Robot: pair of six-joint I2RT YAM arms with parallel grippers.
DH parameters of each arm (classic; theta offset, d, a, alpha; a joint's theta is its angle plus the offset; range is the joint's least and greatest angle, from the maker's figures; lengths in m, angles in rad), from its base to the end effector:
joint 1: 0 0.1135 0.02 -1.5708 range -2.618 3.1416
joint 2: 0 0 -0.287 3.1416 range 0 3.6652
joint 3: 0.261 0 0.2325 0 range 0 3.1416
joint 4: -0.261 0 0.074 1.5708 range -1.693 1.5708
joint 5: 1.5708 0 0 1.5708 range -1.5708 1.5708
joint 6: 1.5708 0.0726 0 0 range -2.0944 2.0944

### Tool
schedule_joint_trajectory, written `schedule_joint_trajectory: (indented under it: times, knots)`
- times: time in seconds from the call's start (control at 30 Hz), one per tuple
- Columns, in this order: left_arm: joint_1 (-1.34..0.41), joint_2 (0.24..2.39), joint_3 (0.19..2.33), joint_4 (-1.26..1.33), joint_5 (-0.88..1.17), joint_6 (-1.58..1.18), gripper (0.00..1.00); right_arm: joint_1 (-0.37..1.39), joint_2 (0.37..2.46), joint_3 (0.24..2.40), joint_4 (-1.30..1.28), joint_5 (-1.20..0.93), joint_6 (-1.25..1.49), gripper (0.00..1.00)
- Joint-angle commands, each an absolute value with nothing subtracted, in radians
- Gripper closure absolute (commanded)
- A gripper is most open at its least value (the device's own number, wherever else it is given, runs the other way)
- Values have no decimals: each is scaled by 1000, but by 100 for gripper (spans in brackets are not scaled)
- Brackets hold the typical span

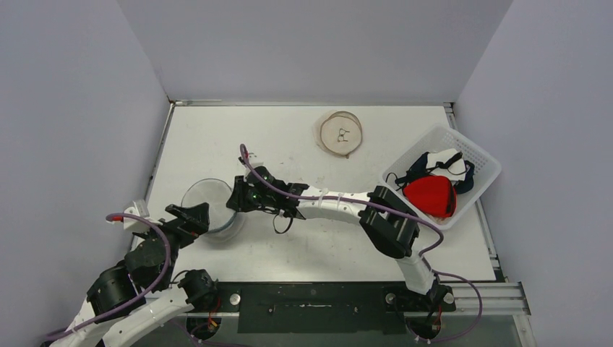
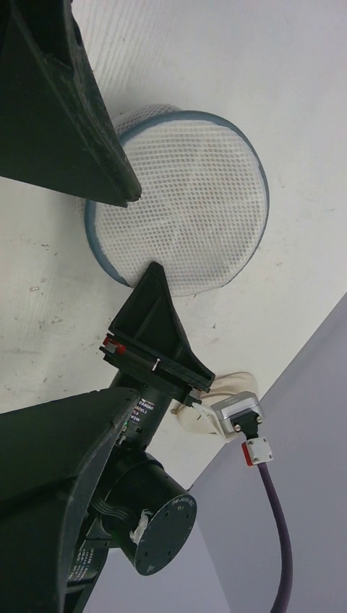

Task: Unzip the laundry bag and remove the bra
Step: Move the laundry bag to the center of the board.

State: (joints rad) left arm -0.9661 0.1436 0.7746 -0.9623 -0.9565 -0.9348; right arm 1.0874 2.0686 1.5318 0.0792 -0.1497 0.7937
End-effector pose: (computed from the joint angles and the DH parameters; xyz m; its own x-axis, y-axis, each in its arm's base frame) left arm 0.0440 0.0407 0.2979 -0.1379 -0.6161 -0.7755 -0.1280 0.7875 -0.6028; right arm 0.2282 0.4580 0.2379 -0.8125 -0.0311 -0.5821 -0.5111 0.5181 0.6858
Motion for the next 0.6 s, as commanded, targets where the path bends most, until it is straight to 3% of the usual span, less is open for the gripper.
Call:
schedule_joint_trajectory:
  times: [0.0,0.07,0.33,0.57]
  knots:
    - [-965,151,761,-936,-948,-931,4,1059,2000,1524,52,-146,773,90]
    - [-965,154,749,-922,-940,-928,4,1042,1941,1487,25,-124,724,95]
    - [-965,153,725,-735,-805,-739,4,1028,1595,1203,-203,-115,373,95]
    - [-969,245,674,-461,-513,-528,4,1027,1314,1007,-350,-136,289,95]
